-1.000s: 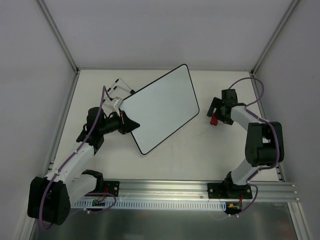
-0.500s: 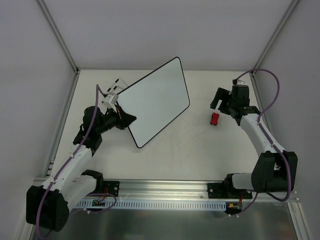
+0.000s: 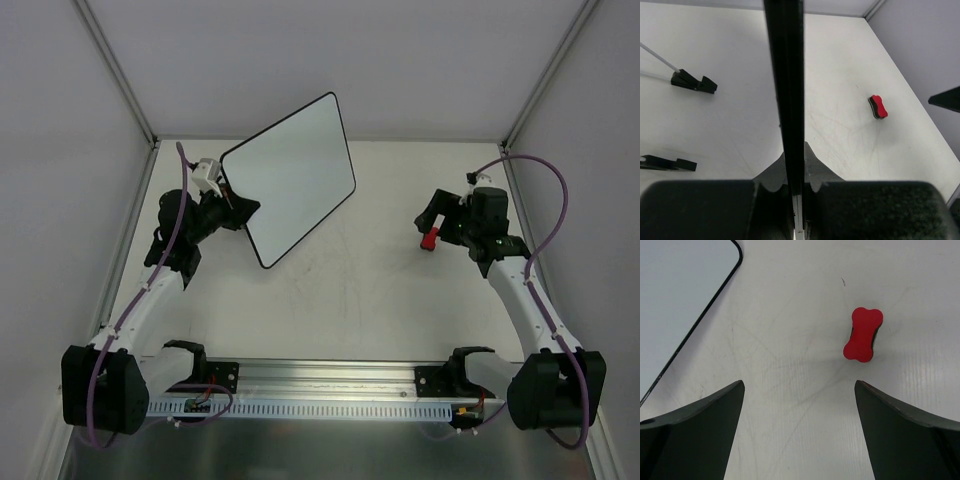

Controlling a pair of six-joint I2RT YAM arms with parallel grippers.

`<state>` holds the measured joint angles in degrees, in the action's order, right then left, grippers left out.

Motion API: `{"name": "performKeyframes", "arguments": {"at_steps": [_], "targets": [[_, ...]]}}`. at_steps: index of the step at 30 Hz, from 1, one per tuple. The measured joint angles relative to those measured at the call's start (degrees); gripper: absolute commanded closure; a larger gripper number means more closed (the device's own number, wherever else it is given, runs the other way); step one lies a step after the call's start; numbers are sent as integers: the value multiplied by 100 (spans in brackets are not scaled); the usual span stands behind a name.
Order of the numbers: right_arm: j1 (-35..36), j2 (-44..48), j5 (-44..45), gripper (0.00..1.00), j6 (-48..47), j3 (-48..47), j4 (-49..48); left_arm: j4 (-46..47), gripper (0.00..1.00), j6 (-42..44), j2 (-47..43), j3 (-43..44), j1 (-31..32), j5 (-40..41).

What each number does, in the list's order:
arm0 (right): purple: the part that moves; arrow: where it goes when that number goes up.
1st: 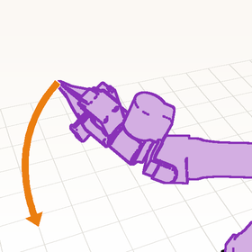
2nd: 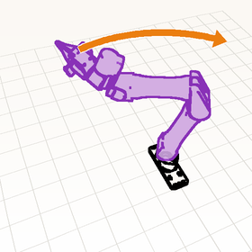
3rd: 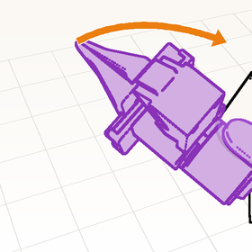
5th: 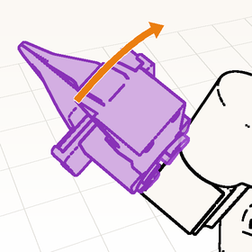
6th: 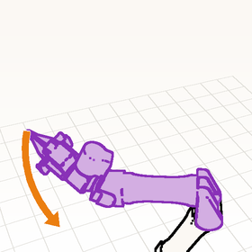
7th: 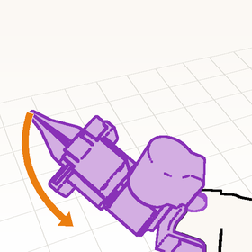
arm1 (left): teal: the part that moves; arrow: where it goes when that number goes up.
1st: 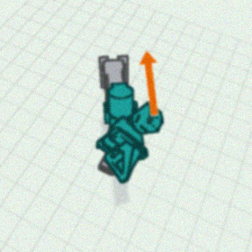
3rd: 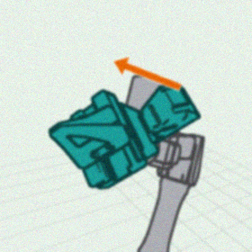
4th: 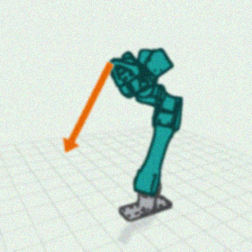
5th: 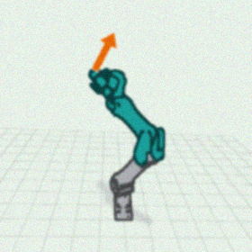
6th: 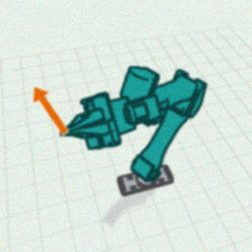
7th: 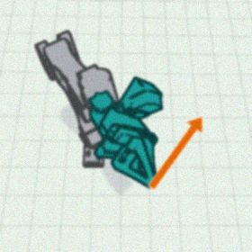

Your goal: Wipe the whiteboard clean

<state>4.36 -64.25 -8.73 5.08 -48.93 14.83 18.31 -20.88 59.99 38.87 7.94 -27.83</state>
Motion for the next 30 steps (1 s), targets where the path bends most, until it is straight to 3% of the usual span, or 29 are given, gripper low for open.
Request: {"name": "performKeyframes", "arguments": {"at_steps": [20,30], "targets": [[0,455,-455,1,-61,289,55,1021,100,-503,1207,1235,-997,-109],[0,675,-702,1,-264,289,55,1309,100,-555,1342,1318,-1690,-568]]}}
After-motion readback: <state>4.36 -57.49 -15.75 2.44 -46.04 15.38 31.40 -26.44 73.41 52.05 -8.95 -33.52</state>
